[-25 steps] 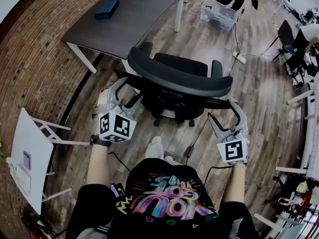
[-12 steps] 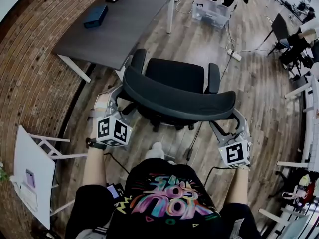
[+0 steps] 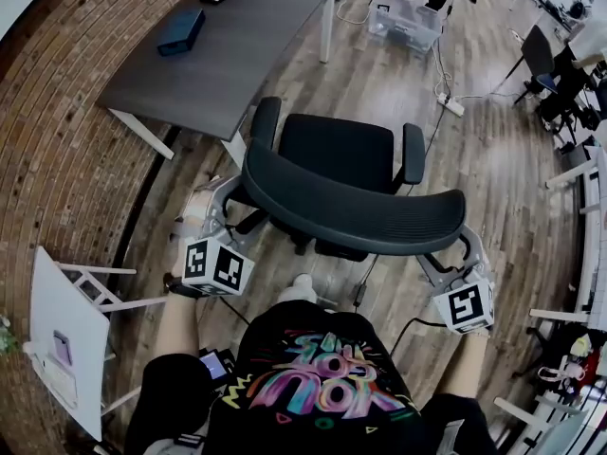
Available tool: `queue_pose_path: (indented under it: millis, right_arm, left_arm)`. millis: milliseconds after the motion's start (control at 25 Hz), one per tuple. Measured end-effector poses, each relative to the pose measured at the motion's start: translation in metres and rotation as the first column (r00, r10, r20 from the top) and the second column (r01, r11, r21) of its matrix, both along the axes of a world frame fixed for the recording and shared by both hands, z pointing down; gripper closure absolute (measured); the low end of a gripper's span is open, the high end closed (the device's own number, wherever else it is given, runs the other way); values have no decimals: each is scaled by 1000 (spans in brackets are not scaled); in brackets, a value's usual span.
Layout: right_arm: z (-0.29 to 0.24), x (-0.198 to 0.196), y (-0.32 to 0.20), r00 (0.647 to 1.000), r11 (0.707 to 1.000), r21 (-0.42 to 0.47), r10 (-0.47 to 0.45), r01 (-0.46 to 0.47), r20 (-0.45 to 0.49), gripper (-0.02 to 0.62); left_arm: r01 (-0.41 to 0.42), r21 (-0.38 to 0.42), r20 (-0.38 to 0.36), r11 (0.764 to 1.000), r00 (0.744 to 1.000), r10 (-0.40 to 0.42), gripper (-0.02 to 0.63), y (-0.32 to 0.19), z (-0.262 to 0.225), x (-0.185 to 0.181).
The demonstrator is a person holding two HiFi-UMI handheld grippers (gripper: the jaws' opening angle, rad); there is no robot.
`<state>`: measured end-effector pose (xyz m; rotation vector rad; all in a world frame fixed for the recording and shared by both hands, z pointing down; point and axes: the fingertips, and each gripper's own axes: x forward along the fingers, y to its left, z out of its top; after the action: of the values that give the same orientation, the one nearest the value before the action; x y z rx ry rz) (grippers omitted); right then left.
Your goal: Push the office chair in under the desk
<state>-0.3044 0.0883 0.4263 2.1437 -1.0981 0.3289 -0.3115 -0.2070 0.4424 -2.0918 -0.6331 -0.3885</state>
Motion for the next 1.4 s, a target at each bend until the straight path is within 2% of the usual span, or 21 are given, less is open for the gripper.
queue_pose_path:
  millis: [120, 200, 440, 600, 760, 1200, 1400]
  right_arm:
    - [3, 3, -1, 996, 996, -90, -18, 25, 85, 332]
    - [3, 4, -1, 994, 992, -125, -22, 35, 106, 339]
    - [5, 18, -3, 995, 993, -115, -3, 14, 98, 341]
    - [6, 33, -6, 995, 993, -118, 8, 4, 99, 341]
    - [6, 53, -14, 998, 995, -102, 0, 7, 68, 333]
    - [5, 116, -14, 998, 994, -104, -18, 25, 64, 333]
    - [6, 155, -11, 997, 993, -103, -44, 51, 64, 333]
  left_arm:
    - [-12, 1, 14, 1000, 1000, 12, 284, -2, -2, 2]
    - [-24, 3, 21, 1000, 1000, 24, 284, -2, -2, 4]
    - [-54, 8, 18, 998, 998, 54, 284, -4, -1, 21]
    - [-54, -16, 17, 998, 998, 54, 284, -7, -2, 36]
    - [-73, -3, 7, 997, 997, 73, 284, -14, 0, 58]
    - [-57, -11, 5, 998, 998, 57, 284, -13, 0, 116]
    - [-20, -2, 14, 1000, 1000, 20, 282, -12, -1, 146]
